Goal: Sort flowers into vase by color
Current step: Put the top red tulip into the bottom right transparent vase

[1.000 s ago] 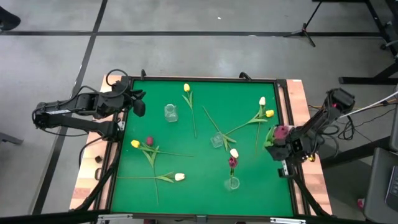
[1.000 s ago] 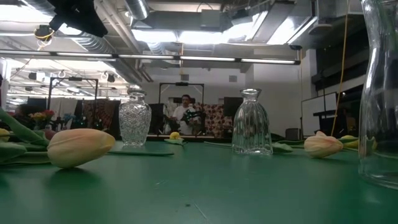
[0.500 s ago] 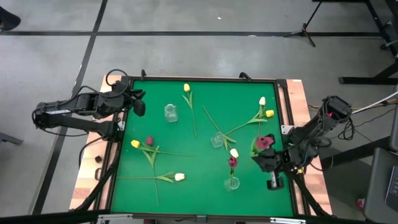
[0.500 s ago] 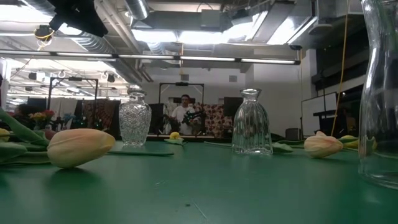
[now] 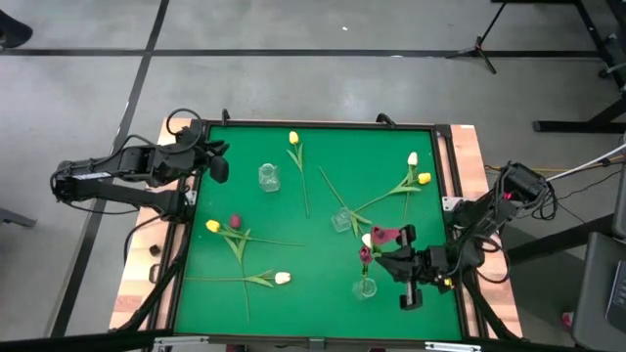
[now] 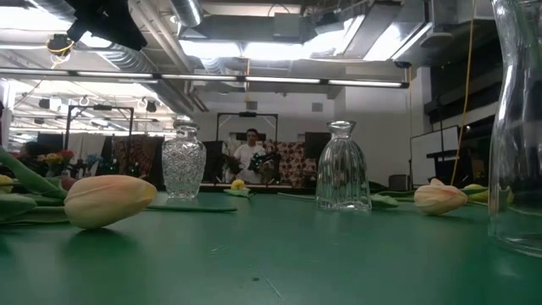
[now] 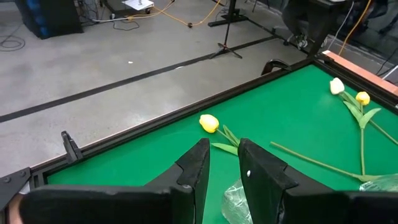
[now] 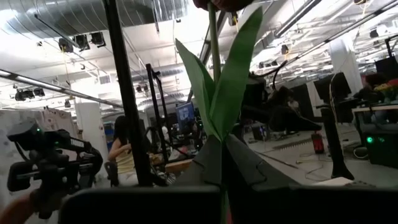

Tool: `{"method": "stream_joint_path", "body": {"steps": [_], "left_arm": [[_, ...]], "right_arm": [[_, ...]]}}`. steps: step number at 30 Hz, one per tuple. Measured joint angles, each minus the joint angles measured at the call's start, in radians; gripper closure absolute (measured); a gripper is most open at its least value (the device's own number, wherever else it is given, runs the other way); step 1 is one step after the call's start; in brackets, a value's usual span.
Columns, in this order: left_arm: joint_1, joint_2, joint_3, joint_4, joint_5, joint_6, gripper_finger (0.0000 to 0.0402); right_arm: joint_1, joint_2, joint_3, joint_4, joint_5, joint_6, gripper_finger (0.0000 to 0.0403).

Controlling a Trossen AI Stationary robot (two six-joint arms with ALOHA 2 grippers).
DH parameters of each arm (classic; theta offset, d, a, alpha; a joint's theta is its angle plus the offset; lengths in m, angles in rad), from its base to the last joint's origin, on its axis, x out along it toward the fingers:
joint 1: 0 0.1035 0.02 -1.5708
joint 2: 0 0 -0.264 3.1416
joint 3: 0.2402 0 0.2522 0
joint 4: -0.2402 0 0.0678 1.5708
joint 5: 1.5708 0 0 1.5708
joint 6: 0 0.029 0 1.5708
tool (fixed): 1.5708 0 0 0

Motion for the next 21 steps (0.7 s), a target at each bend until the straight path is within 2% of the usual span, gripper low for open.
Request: {"method": "stream_joint_path", "body": {"steps": [10, 21], "left_arm": [[0.0, 0.0, 0.0, 0.0, 0.0, 0.0, 0.0318], [0.0, 0.0, 0.0, 0.0, 0.0, -0.002, 0.0318]], "right_arm": [[0.0, 0.006, 0.0, 0.001, -0.063, -0.011, 0.0402], [-0.041, 0.075, 0.0, -0.001, -0.186, -0.038, 0.0402]]}}
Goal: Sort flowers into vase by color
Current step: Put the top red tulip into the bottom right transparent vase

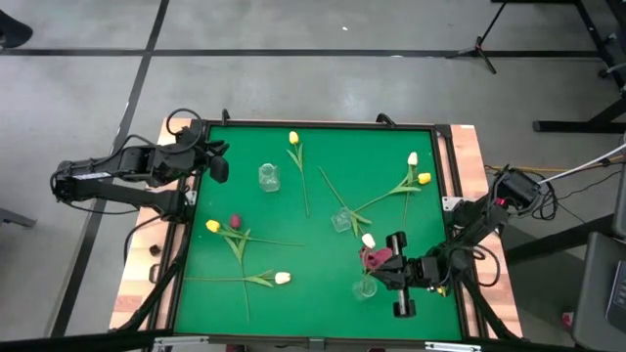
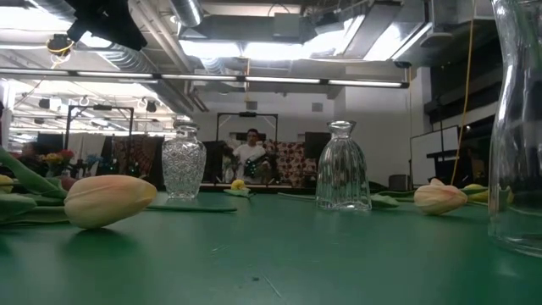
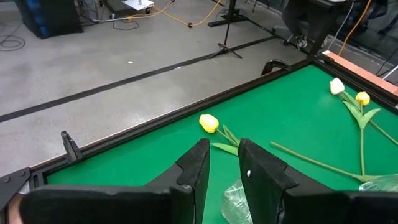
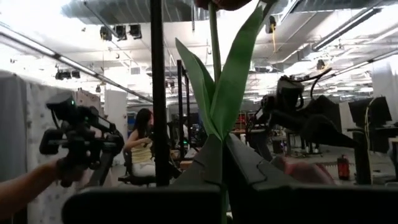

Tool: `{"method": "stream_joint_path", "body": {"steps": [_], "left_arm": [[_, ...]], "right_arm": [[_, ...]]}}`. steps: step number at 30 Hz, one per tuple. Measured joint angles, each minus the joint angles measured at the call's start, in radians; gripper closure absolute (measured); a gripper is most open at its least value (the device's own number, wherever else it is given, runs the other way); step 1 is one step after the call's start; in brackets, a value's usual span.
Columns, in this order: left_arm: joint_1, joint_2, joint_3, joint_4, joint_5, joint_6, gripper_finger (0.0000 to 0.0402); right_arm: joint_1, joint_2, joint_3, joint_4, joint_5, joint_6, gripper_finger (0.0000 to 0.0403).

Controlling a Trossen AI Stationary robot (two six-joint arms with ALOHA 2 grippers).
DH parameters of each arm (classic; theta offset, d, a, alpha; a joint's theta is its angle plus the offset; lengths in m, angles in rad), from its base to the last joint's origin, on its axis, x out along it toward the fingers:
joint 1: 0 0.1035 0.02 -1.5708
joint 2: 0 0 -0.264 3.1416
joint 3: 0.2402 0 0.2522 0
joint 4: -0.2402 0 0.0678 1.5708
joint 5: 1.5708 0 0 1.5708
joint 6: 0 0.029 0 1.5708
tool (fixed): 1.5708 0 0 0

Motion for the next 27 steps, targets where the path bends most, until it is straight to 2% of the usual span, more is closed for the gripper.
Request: {"method": "stream_joint_path", "body": {"steps": [9, 27], "left_arm": [[0.0, 0.0, 0.0, 0.0, 0.0, 0.0, 0.0318], [0.0, 0.0, 0.0, 0.0, 0.0, 0.0, 0.0318]], "right_arm": [[0.003, 0.039, 0.0, 0.001, 0.009, 0.004, 0.04], [0.003, 0.055, 0.0, -0.002, 0.015, 0.001, 0.0322]]}}
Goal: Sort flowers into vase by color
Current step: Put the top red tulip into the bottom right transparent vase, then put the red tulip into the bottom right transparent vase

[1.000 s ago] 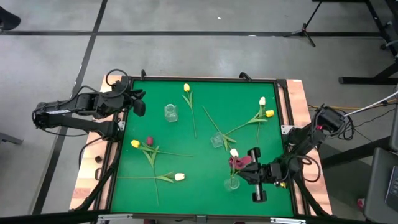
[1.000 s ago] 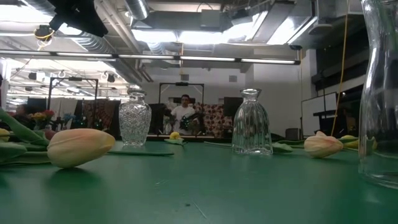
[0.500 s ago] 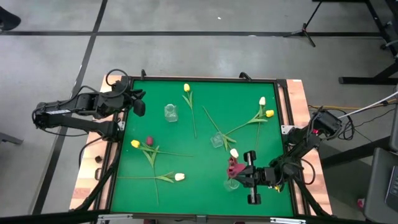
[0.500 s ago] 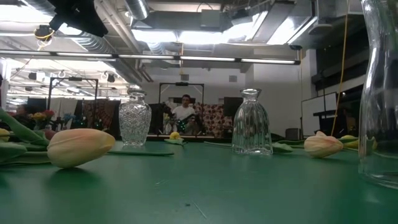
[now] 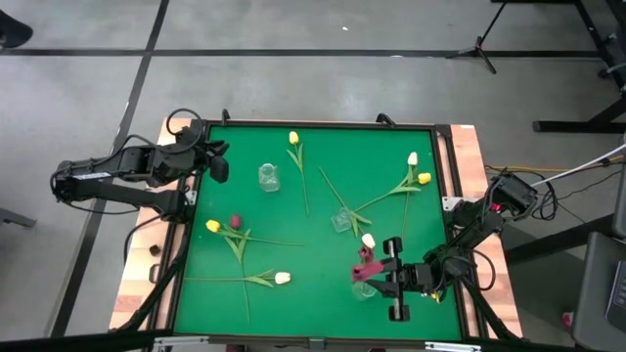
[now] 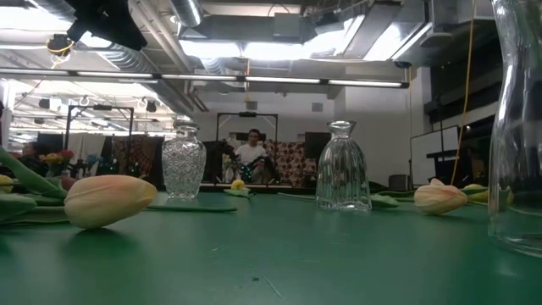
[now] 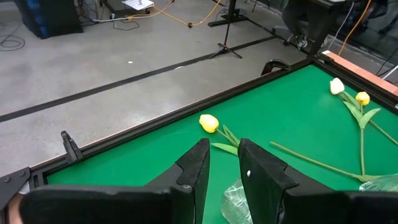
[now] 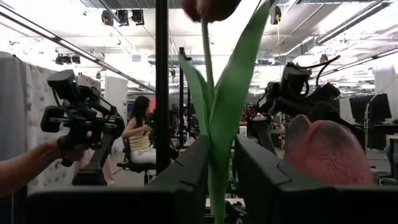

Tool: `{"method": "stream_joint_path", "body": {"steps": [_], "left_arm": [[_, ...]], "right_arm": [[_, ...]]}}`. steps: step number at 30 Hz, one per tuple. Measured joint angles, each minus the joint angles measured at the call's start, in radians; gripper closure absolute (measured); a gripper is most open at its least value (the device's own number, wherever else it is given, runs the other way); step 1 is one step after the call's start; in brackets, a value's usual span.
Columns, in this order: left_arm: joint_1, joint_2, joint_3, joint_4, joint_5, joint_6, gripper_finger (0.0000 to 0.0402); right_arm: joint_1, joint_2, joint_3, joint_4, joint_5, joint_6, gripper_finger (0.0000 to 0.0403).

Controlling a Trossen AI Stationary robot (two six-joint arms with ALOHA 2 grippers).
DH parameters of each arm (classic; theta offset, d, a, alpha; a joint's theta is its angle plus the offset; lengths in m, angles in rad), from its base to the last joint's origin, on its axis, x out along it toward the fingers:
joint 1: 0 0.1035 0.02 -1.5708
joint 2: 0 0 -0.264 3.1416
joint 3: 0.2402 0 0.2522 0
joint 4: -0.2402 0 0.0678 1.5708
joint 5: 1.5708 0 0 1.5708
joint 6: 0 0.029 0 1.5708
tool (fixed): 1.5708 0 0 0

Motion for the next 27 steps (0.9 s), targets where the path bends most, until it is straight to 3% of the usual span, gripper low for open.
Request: {"method": "stream_joint_path", "body": {"steps": [9, 14, 21, 27], "left_arm": [[0.0, 0.0, 0.0, 0.0, 0.0, 0.0, 0.0318], [0.0, 0.0, 0.0, 0.0, 0.0, 0.0, 0.0318], [0.0, 0.041, 0.0, 0.093, 0.017, 0.04, 0.0318], [0.0, 0.112, 0.0, 0.124, 0.064, 0.109, 0.0318]], "right_arm": [[0.012, 0.0, 0.0, -0.016, 0.066, 0.007, 0.0273], [0.071, 0.0, 0.0, -0.011, 0.179, -0.034, 0.0257], [0.165, -0.047, 0.039, 0.004, 0.408, -0.247, 0.0251], [0.199, -0.119, 0.116, 0.004, 0.704, -0.526, 0.0251]]}}
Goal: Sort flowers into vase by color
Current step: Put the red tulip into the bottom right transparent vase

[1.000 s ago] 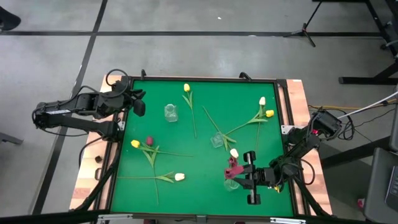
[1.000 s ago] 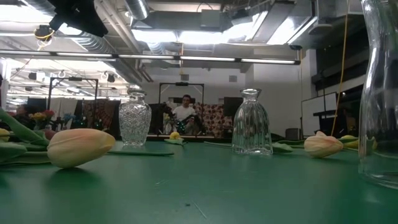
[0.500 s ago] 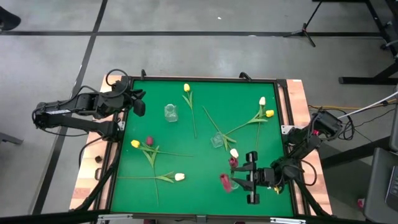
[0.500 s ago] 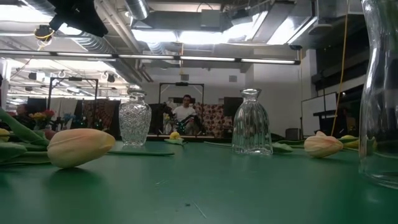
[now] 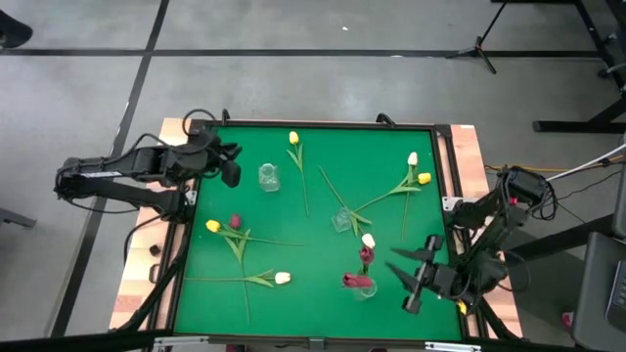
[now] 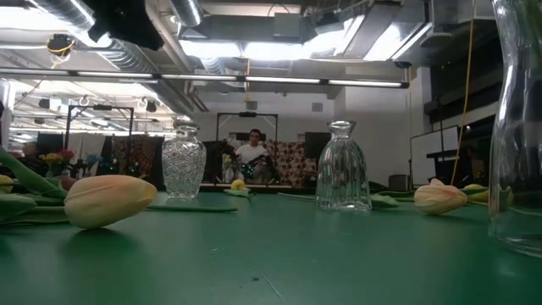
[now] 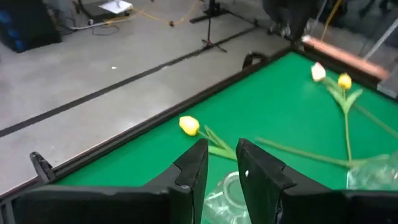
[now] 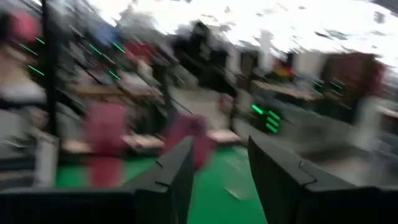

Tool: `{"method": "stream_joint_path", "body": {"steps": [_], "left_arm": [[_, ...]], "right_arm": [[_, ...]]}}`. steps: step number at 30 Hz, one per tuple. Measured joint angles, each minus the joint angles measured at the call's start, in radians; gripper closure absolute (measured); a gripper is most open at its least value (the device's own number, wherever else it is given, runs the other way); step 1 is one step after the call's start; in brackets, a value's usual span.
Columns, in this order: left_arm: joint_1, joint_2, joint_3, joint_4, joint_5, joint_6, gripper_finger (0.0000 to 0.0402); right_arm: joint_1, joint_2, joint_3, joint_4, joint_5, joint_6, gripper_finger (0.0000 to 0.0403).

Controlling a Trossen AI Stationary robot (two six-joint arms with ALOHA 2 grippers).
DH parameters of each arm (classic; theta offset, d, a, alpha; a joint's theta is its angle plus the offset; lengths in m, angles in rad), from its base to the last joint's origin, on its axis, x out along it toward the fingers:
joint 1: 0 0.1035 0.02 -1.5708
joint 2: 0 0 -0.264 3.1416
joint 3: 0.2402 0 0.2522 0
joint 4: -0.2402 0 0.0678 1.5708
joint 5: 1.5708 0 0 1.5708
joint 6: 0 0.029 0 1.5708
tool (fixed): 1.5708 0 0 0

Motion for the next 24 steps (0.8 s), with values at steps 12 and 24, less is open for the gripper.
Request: {"method": "stream_joint_path", "body": {"steps": [12, 24], "left_arm": [[-0.1, 0.136, 0.0, -0.096, 0.421, 0.046, 0.0318], [-0.438, 0.286, 0.0, -0.134, 0.264, -0.508, 0.0318]], "right_arm": [[-0.018, -0.067, 0.017, -0.015, 0.118, -0.086, 0.0251], [-0.036, -0.066, 0.016, -0.118, 0.147, 0.016, 0.0251]]}}
